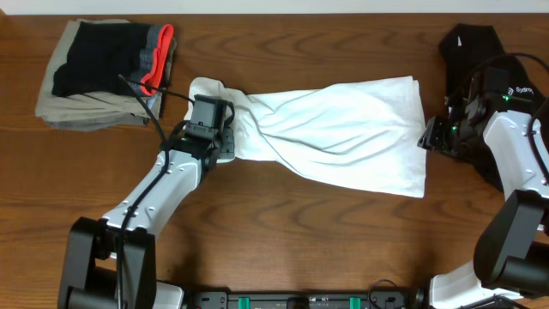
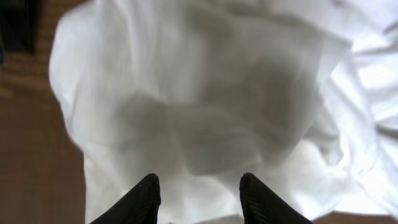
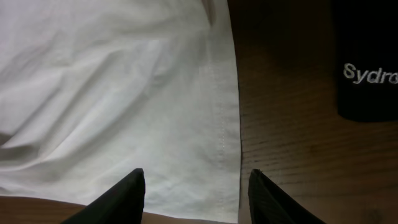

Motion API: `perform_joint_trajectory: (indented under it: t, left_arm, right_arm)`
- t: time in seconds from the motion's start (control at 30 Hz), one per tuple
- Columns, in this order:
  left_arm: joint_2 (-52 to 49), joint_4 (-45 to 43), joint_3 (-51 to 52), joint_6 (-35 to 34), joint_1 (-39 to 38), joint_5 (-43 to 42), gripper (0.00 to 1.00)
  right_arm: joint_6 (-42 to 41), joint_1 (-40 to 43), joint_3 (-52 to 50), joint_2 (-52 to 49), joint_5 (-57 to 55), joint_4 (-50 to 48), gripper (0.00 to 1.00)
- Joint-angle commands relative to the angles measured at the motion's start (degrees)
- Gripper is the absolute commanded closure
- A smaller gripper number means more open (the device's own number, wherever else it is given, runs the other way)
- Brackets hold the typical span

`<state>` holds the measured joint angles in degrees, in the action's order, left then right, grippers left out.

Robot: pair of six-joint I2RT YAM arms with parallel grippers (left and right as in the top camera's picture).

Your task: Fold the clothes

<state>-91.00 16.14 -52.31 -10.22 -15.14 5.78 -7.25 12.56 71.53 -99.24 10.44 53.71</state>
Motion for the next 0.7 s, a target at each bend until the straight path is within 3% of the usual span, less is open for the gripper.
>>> perform_joint_trajectory:
  t: [0.0,0.4,0.53,0.67]
  left_arm:
    - [-2.69,-1.60,0.13,1.55,0.07,-0.24,0.56]
    - [-5.35,-3.61,0.13,1.55,0.07,-0.22,0.58]
    - [-5.38,-3.65,0.13,1.55,0.07,-0.22,0.69]
    - [-5.79,-3.67,0.13,1.55,0.07,-0.22,0.74]
  right_arm:
    - [-0.85,-1.01,-0.04,1.46,0.11,-0.04,0.48]
    - [-0.85,-1.01,-0.04,1.46,0.11,-0.22,0.49]
    - [-0.85,-1.01,-0.04,1.46,0.11,0.00,0.49]
    - [-0.85,-1.01,-0.04,1.46,0.11,0.07,0.48]
